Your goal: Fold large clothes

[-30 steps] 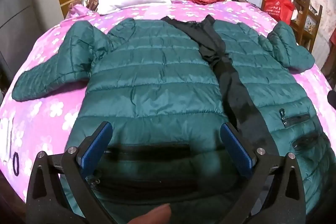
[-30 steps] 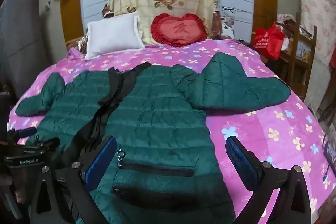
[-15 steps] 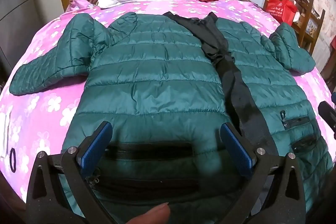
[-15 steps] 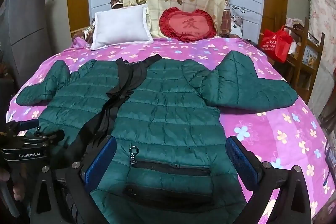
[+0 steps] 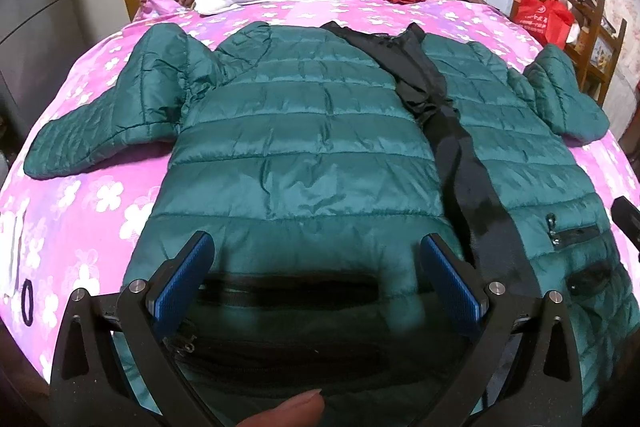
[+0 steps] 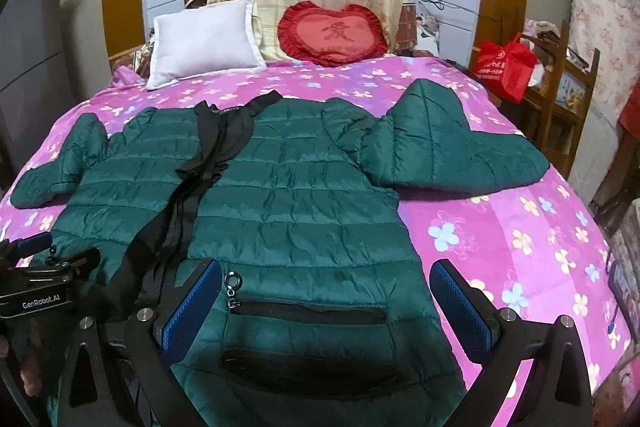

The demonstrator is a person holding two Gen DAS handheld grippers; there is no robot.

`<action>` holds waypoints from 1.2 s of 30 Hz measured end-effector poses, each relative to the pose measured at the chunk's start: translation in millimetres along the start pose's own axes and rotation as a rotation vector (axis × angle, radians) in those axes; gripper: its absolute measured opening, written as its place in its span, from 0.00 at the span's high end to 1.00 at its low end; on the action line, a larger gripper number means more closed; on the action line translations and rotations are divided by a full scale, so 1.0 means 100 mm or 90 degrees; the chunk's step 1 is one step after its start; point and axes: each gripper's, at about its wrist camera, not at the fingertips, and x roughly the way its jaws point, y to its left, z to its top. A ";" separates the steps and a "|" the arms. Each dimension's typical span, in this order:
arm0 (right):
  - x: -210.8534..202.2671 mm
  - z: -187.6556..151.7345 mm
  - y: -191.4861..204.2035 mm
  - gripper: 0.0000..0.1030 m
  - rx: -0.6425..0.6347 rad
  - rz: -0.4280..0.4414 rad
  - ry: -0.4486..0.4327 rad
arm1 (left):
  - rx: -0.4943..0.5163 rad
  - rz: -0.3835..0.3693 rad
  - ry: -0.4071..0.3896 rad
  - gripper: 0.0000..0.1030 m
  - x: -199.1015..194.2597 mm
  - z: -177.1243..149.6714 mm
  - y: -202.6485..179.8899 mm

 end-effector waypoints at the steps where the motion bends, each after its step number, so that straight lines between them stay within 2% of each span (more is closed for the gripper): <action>1: 0.00 0.00 0.00 0.00 -0.002 -0.003 -0.002 | 0.004 0.006 -0.007 0.00 0.00 0.00 0.00; 6: 0.01 -0.01 -0.02 0.00 -0.010 -0.015 0.002 | 0.016 0.007 -0.028 0.00 0.00 0.04 0.00; 10: -0.01 -0.01 -0.04 0.00 -0.004 -0.013 -0.002 | 0.023 0.000 -0.003 0.00 0.04 0.05 0.01; 13: 0.01 -0.01 -0.05 0.00 -0.001 -0.014 0.004 | 0.012 0.004 -0.009 0.00 0.02 0.06 0.05; 19: 0.01 -0.02 -0.09 0.00 0.004 -0.016 0.004 | 0.016 -0.038 -0.010 0.01 0.02 0.04 0.02; 22: 0.01 -0.02 -0.10 0.00 0.005 -0.015 0.007 | 0.025 -0.026 -0.020 0.00 0.00 0.02 -0.02; 30: 0.02 -0.03 -0.10 0.00 0.004 -0.015 0.008 | 0.018 -0.036 -0.028 0.00 -0.01 0.02 -0.02; 36: 0.04 -0.04 -0.10 0.00 0.002 -0.013 0.011 | 0.019 -0.005 -0.057 0.00 -0.03 0.01 -0.02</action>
